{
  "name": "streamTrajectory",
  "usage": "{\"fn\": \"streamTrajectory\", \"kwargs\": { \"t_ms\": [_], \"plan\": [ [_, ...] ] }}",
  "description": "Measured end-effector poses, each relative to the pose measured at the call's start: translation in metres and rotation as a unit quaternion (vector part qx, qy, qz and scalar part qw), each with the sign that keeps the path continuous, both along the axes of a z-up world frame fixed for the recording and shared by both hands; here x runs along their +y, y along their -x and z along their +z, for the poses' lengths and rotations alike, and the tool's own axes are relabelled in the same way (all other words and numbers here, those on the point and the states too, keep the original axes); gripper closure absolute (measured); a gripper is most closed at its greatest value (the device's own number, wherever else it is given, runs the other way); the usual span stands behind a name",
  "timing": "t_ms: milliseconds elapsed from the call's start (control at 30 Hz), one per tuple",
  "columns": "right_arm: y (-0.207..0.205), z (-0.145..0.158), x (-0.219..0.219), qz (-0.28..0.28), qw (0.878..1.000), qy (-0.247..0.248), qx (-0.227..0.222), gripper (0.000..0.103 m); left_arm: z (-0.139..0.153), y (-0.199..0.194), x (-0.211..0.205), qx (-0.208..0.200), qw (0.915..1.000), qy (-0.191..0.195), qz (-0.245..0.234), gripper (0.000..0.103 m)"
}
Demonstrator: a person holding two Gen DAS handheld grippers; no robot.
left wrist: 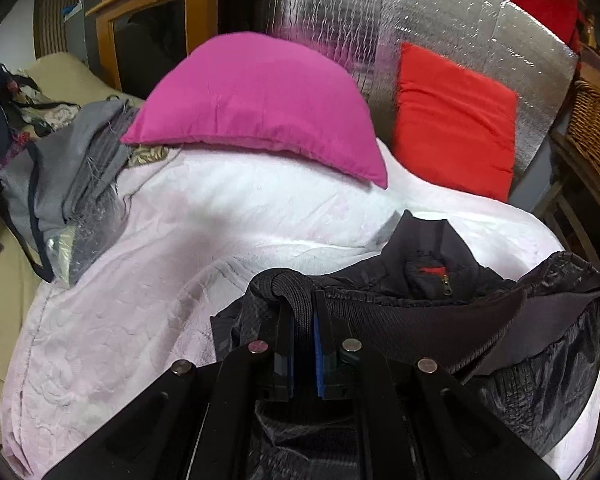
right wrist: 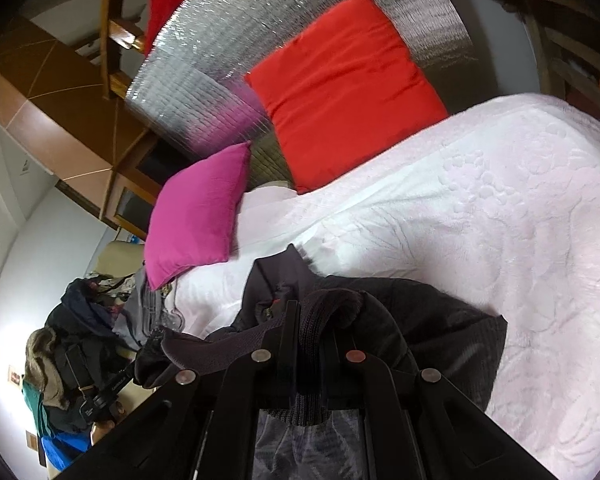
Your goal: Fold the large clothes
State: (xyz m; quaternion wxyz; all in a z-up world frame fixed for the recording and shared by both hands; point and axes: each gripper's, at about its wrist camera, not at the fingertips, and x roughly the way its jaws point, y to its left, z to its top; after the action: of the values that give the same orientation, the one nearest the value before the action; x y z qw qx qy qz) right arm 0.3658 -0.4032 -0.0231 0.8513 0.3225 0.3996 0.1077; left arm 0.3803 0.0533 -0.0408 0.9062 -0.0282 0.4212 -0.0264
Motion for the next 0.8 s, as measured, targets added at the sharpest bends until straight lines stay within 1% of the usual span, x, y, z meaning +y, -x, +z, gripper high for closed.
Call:
{"fn": "streamTrajectory", "kwargs": {
  "t_ms": [267,333,433,533,600,667,800],
  "plan": [
    [-0.022,-0.025,-0.002,-0.009,1.0,-0.002,0.024,0.096,-0.029,-0.024,-0.002,0.019,0.9998,-0.007,0.004,0.095],
    [-0.027,-0.031,-0.001,-0.011,1.0,-0.002,0.029,0.096,-0.035,-0.028,-0.002,0.022,0.9997,-0.007,0.008,0.095],
    [-0.033,-0.039,-0.002,-0.013,0.999,-0.001,0.04,0.096,-0.042,-0.032,-0.005,0.025,0.9995,-0.018,0.008,0.095],
    [-0.039,-0.047,-0.002,-0.017,0.999,-0.001,0.05,0.096,-0.048,-0.038,-0.005,0.029,0.9994,-0.018,0.01,0.095],
    [-0.042,-0.052,-0.003,-0.018,0.998,-0.001,0.055,0.095,-0.052,-0.04,-0.005,0.029,0.9994,-0.016,0.011,0.094],
    [-0.044,-0.058,-0.004,-0.021,0.998,-0.006,0.062,0.095,-0.055,-0.043,-0.005,0.031,0.9993,-0.015,0.012,0.092],
    [-0.046,-0.066,-0.007,-0.03,0.997,-0.016,0.071,0.095,-0.061,-0.049,-0.001,0.037,0.9991,0.008,0.019,0.091]
  ]
}}
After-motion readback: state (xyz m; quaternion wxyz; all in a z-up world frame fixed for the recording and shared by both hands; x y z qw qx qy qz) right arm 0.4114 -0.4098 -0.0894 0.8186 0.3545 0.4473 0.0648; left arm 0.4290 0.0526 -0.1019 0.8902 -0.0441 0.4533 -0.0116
